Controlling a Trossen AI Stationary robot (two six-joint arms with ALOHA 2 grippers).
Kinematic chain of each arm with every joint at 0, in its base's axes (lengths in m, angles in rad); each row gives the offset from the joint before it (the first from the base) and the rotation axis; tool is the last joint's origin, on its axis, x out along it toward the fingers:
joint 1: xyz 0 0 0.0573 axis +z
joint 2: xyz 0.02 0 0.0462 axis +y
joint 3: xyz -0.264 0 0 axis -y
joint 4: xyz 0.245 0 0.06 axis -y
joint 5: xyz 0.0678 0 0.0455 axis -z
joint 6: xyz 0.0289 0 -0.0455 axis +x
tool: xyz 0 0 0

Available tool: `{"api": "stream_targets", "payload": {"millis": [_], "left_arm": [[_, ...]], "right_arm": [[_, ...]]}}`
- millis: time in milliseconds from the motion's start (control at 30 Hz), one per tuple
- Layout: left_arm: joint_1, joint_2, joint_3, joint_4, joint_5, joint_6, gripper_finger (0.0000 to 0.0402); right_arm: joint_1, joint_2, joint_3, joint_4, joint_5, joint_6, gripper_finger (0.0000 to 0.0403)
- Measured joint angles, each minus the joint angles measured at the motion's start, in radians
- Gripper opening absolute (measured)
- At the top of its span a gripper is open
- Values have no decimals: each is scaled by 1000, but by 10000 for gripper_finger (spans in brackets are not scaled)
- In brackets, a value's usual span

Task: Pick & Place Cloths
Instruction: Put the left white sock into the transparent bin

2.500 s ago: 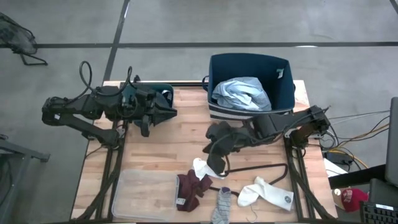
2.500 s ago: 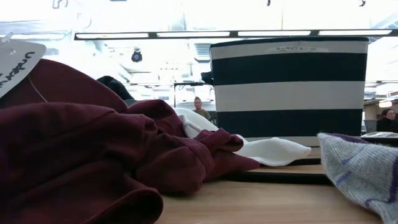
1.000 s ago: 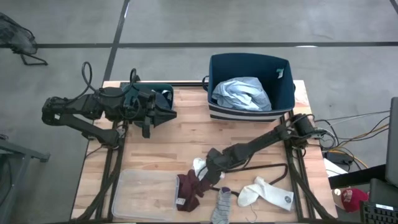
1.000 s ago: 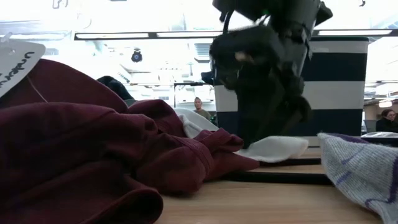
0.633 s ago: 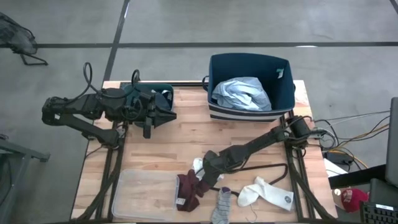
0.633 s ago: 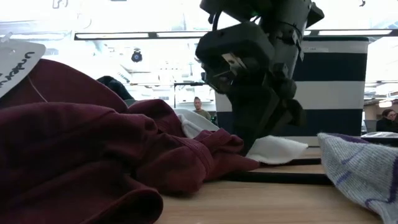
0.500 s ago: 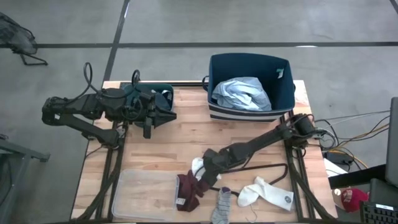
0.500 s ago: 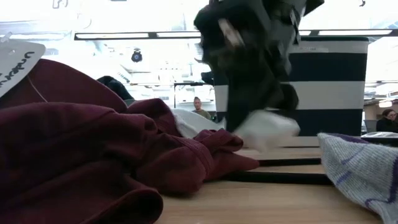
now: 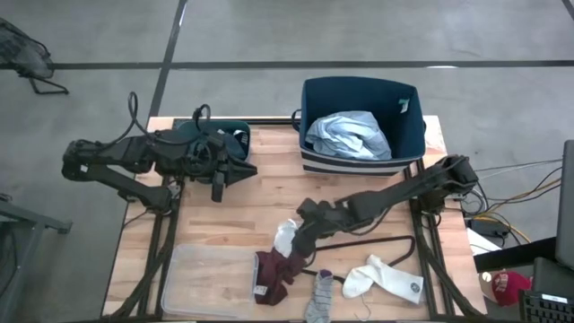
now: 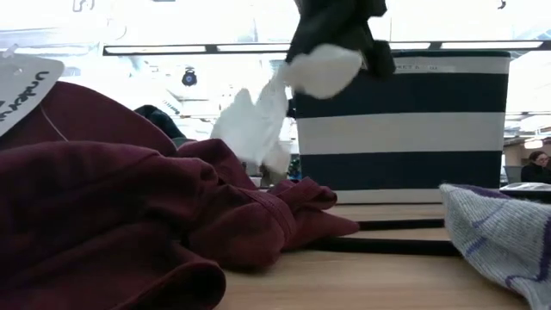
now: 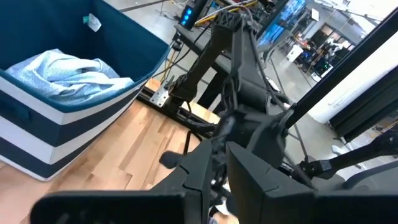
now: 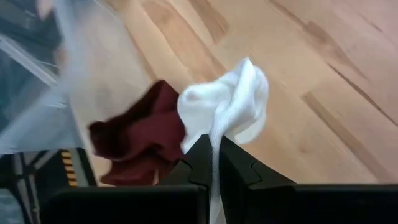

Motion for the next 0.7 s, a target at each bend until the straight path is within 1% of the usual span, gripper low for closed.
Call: {"api": "stream_targets", "payload": {"millis": [267,433,500,600,700], "left_arm": [[0,18,0,-3,0,-1,53],[0,24,0,-4,0,-5,53],[0,24,0,-4,0,-31,53],[0,25,0,-4,0,-37,54],[0,28,0,-4,0,-36,69]], "right_arm": [[5,-12,59,-1,20,-16,9],[5,-12,123,-7,23,-62,9],[5,-12,155,-38,23,-74,9],[5,-12,215,-136,23,-77,9],[5,-12,283,-220,23,-91,9]]}}
